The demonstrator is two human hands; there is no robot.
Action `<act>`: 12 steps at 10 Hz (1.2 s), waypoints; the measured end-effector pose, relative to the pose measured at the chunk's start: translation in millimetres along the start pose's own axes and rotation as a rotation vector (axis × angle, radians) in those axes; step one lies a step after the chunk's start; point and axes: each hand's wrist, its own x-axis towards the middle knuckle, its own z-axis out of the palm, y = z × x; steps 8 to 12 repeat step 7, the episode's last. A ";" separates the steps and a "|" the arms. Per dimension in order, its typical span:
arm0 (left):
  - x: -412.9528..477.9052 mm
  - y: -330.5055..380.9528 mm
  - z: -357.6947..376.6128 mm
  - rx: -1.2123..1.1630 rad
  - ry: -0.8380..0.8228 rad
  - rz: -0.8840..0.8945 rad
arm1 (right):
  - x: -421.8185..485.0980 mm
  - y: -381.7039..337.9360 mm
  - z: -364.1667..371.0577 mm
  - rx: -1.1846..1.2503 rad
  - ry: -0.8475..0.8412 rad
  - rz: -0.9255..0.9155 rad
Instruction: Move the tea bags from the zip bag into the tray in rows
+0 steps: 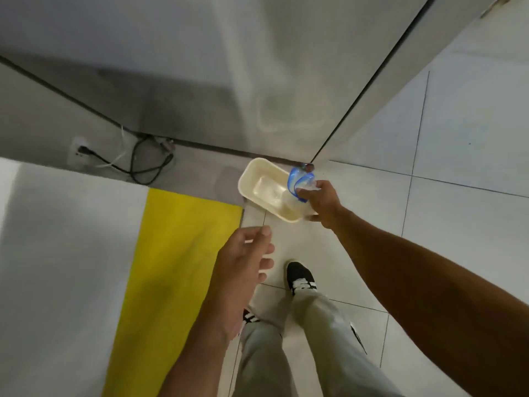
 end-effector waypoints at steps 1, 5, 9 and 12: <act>-4.2 -22.1 -3.1 0.033 -0.037 -0.073 | 28.0 2.9 19.3 -0.113 0.000 -0.015; 25.8 -40.4 -0.8 -0.008 0.008 -0.108 | 32.7 8.6 55.5 -0.484 -0.038 -0.251; 47.5 -3.9 10.9 -0.020 0.011 -0.002 | -18.8 -2.2 47.2 -0.302 -0.199 -0.240; 47.5 -3.9 10.9 -0.020 0.011 -0.002 | -18.8 -2.2 47.2 -0.302 -0.199 -0.240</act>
